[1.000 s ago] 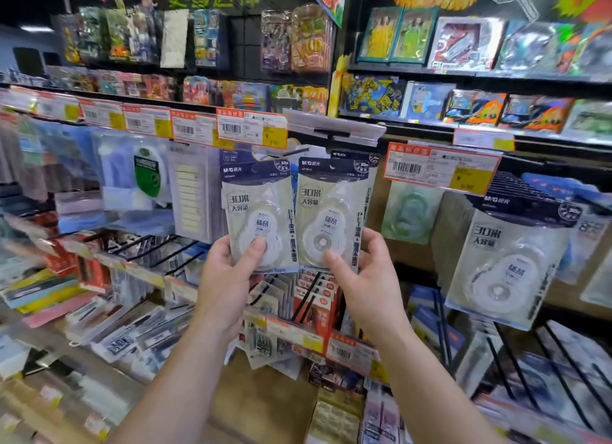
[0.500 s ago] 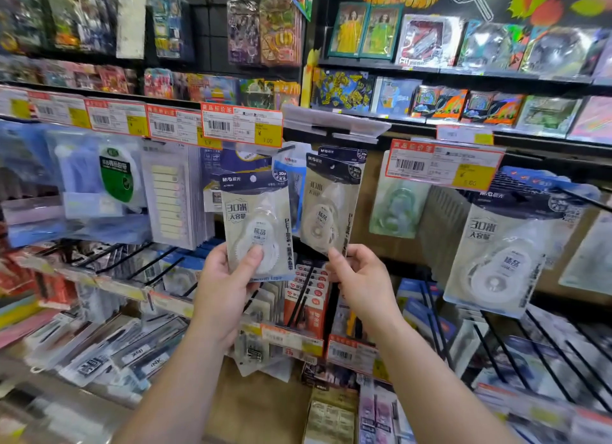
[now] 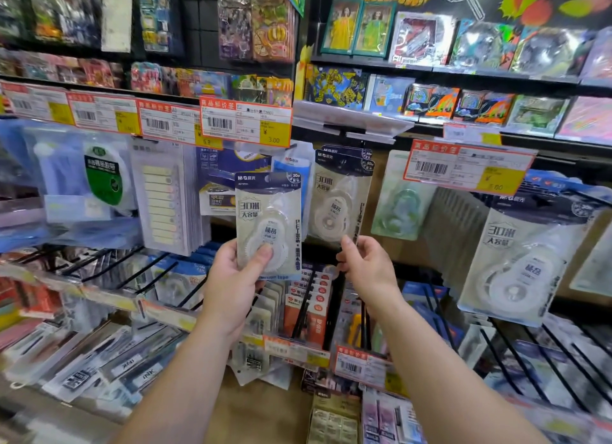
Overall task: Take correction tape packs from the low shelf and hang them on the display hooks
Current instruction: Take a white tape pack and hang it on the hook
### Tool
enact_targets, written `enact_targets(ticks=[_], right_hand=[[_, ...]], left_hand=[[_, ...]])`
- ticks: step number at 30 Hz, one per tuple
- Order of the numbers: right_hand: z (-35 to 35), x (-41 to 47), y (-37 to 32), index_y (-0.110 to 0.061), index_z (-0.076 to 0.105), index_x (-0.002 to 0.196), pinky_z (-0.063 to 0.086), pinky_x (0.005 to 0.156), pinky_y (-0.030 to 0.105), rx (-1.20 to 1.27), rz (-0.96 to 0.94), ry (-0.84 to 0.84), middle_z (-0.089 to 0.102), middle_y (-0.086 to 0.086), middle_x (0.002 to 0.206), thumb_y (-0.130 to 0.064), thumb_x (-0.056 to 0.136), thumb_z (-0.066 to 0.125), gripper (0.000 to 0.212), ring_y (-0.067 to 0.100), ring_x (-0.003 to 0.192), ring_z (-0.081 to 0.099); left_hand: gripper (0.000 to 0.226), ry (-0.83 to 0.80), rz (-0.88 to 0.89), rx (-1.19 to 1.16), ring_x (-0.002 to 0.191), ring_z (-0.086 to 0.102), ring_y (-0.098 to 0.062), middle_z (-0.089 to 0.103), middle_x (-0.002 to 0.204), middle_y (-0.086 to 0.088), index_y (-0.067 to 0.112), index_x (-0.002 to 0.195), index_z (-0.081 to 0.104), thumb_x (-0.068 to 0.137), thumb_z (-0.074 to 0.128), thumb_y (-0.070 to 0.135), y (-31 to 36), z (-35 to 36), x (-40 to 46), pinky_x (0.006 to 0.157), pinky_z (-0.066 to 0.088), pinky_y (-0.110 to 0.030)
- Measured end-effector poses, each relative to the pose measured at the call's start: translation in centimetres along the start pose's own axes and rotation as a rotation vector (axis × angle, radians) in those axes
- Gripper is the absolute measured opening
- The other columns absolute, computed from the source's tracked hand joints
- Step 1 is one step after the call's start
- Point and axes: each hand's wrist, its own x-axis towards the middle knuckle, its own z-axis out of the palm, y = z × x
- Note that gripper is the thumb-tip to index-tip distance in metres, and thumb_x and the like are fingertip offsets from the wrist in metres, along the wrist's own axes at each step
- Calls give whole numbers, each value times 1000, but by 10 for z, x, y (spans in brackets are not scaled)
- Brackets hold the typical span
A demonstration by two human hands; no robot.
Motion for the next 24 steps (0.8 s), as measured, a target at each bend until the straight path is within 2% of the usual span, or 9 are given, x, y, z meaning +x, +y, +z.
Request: enact_targets(ticks=[2,6,10,15,21,24], right_hand=[[1,9,2,-14,59,112,57,79,38,1,5,11,70,-2,92,-44,98,51,35,14,82,68],[3,26,6,-12,54,126,54,68,27,22,46,30,69,0,95,-43,99,51,41,13,85,68],[4,40,8,-11,51,131,57,82,37,1,50,29,69,-1,94,-45,100,48,46,10,81,68],[5,50,11,-12,53,129,56,87,41,38,47,33,69,0,92,-45,100,47,44,10,78,68],[5,54,12,-11,53,128,54,83,37,83,55,28,68,1,91,-44,101,47,43,12,77,67],[4,52,13,-11,50,133,53,72,30,75,80,28,68,2,94,-44,100,47,47,9,76,67]], left_hand=[[46,-3,-10,-2,101,72,-17,75,109,1,23,114,61,73,71,39,-2,-1,3,82,53,-35],[49,1,-21,5,101,71,-20,75,108,0,24,113,61,69,71,42,-7,-1,10,86,55,-41],[49,-4,-18,-10,104,71,-20,75,108,-1,20,113,61,70,73,39,-11,0,17,93,54,-43],[44,-4,-17,-3,101,72,-20,76,105,2,23,111,62,70,72,37,-12,3,21,90,54,-41],[50,-15,-32,-7,98,73,-16,76,105,2,19,117,61,71,72,35,-12,6,19,86,54,-37],[54,-23,-33,2,99,72,-18,75,108,1,18,120,60,71,72,38,-11,7,17,84,55,-37]])
